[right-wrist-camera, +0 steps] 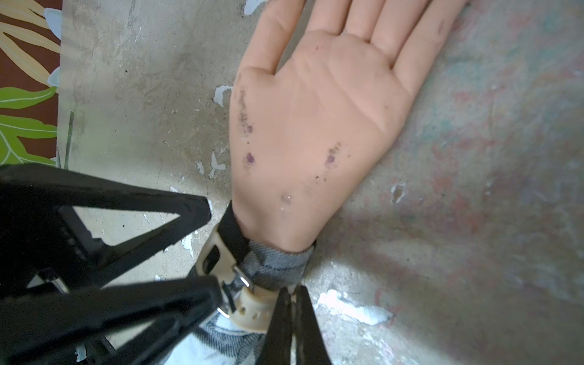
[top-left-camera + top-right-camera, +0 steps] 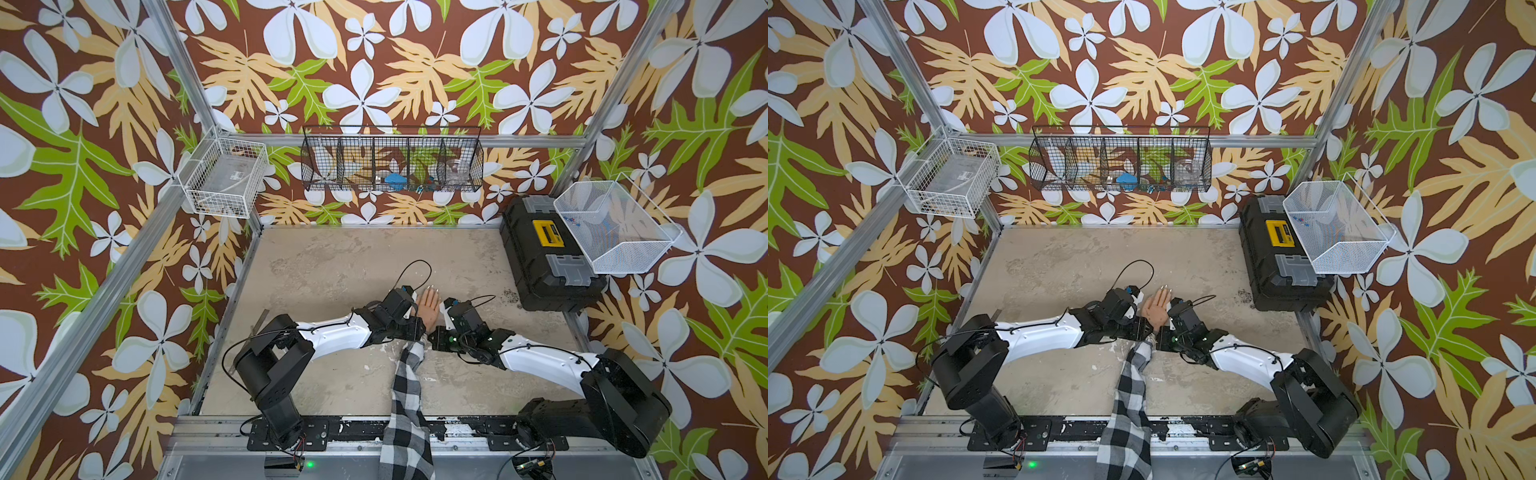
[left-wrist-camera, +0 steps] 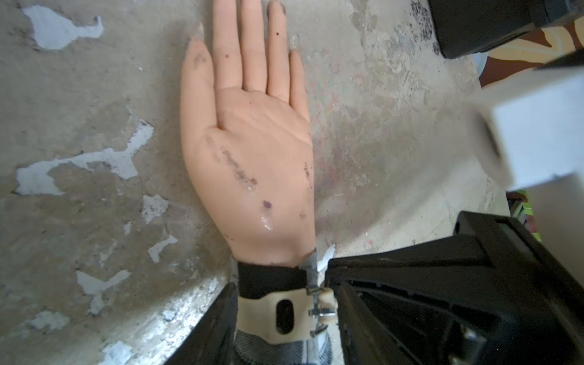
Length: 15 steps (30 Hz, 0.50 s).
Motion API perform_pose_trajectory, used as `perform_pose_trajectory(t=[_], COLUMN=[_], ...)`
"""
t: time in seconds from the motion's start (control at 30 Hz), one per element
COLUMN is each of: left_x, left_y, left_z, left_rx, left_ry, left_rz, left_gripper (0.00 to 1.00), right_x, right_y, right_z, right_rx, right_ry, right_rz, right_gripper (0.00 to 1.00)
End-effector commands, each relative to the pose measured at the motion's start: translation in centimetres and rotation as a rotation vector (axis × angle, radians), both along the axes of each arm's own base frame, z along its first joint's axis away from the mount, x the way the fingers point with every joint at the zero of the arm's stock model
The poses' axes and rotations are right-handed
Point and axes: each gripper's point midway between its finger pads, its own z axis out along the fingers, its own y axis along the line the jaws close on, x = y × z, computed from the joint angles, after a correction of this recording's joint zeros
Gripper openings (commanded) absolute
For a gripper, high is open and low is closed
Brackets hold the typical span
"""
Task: Take off the watch
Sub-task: Untie the watch from the hand.
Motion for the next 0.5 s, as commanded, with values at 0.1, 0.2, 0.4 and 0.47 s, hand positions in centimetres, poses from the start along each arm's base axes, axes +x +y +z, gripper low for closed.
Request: perform_pose_trajectory(t=[0.1, 0.2, 0.4, 0.47], left_x=[-0.4, -0.3, 0.7, 1.0], left_y=[-0.1, 0.0, 1.3, 1.7], left_z=[-0.9, -1.0, -1.0, -0.6], left_rx=[0.048, 0.061, 0.132, 0.141], left_ry=[-0.011, -0.018, -0.049, -0.066], left_rz=[-0.014, -0.004, 0.056, 0.071], left_gripper=[0.53, 0.53, 0.51, 0.50], right_x=[0.0, 0.1, 0.0, 0.1], right_y=[0.0, 0.0, -0.2, -0.2], right_z=[0.0, 0.1, 0.0, 0.1], right_rx=[0.007, 0.005, 0.001, 0.001], right_ry=[-0.003, -0.007, -0.007, -0.008], right_rz=[0.000, 0.001, 0.000, -0.001], right_gripper=[0.00, 0.00, 0.00, 0.00])
